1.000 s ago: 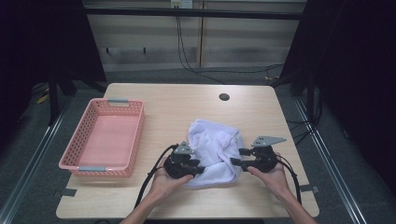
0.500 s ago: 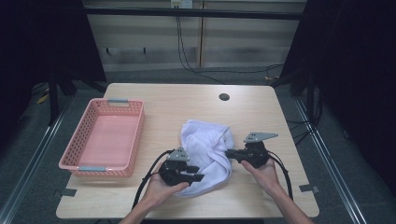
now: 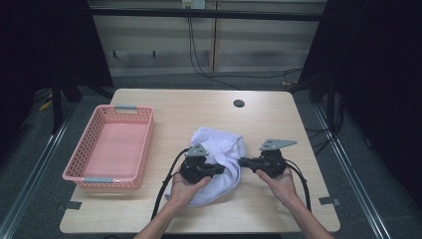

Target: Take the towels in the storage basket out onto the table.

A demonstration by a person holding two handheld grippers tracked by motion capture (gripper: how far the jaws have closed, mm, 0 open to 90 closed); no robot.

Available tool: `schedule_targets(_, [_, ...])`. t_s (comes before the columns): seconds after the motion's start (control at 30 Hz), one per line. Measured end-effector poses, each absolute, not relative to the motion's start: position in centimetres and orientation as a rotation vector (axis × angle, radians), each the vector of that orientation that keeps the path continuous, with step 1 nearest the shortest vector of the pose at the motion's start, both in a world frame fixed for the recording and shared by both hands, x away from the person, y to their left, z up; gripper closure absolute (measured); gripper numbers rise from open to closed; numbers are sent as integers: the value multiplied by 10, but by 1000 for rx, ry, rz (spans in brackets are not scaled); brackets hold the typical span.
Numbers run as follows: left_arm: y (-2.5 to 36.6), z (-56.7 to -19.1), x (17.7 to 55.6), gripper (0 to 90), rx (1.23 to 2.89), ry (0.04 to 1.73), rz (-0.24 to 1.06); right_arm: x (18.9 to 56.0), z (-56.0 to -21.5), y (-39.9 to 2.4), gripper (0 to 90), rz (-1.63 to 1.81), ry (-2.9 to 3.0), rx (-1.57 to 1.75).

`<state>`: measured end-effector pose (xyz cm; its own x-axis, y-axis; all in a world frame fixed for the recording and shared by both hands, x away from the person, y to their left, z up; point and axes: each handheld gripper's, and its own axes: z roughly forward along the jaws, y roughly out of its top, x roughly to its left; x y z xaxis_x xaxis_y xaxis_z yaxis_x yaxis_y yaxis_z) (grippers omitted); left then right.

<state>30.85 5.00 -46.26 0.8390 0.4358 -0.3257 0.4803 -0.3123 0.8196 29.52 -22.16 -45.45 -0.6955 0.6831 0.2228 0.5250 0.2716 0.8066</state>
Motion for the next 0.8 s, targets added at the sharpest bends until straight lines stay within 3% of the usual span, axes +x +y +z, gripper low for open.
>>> schedule_targets(0.57, [96,-427,312,882,1832,719,37,296,-434,-265,895,1397,2203,1208])
schedule_targets(0.8, [116,-407,324,884,1828,770,152,316,-428,-287,895,1350,2119,1275])
